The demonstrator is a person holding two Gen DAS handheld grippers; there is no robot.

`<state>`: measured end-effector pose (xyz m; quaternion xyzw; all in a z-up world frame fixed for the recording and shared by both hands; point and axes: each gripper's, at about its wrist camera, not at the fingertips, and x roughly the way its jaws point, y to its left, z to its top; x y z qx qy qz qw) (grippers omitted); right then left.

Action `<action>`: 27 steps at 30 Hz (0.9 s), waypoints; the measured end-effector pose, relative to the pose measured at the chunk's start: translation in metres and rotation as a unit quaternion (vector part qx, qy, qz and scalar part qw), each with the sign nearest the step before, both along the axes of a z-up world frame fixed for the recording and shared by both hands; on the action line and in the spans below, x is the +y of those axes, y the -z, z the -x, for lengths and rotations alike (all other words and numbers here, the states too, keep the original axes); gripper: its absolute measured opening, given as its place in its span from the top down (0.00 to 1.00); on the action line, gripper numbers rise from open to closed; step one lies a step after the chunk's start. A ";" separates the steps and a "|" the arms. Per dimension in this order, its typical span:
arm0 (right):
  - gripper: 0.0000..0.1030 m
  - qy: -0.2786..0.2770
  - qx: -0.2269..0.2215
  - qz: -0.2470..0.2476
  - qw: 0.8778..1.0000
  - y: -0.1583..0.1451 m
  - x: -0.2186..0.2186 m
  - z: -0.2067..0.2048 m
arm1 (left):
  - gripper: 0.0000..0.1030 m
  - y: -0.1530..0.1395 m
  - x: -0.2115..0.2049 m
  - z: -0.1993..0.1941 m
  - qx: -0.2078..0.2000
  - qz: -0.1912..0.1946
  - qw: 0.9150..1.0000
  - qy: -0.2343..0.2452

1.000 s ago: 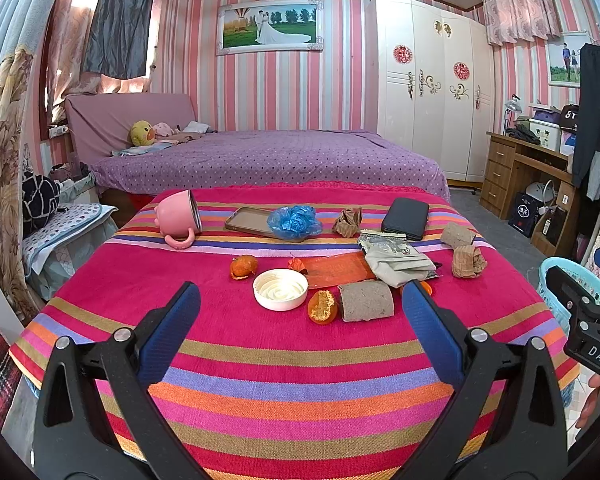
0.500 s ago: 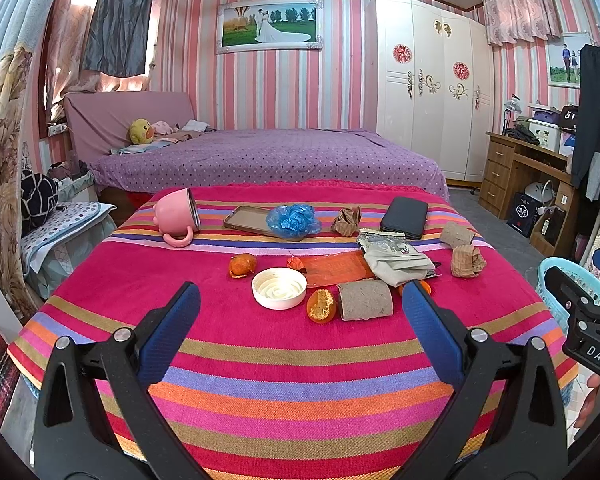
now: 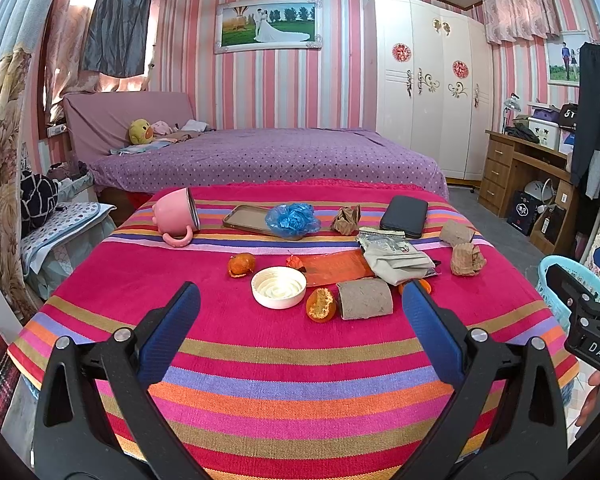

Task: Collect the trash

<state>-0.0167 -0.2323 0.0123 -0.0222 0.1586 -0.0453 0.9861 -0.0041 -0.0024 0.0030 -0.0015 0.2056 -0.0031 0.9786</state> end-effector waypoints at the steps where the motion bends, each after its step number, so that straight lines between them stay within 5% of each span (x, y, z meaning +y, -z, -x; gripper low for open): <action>1: 0.04 0.000 0.000 0.000 1.000 0.000 -0.001 0.000 | 0.05 0.000 0.000 0.000 0.000 0.001 1.000 0.000; 27: 0.04 0.010 0.008 0.001 1.000 0.011 0.005 -0.013 | 0.05 0.009 0.007 -0.005 0.005 -0.001 1.000 -0.004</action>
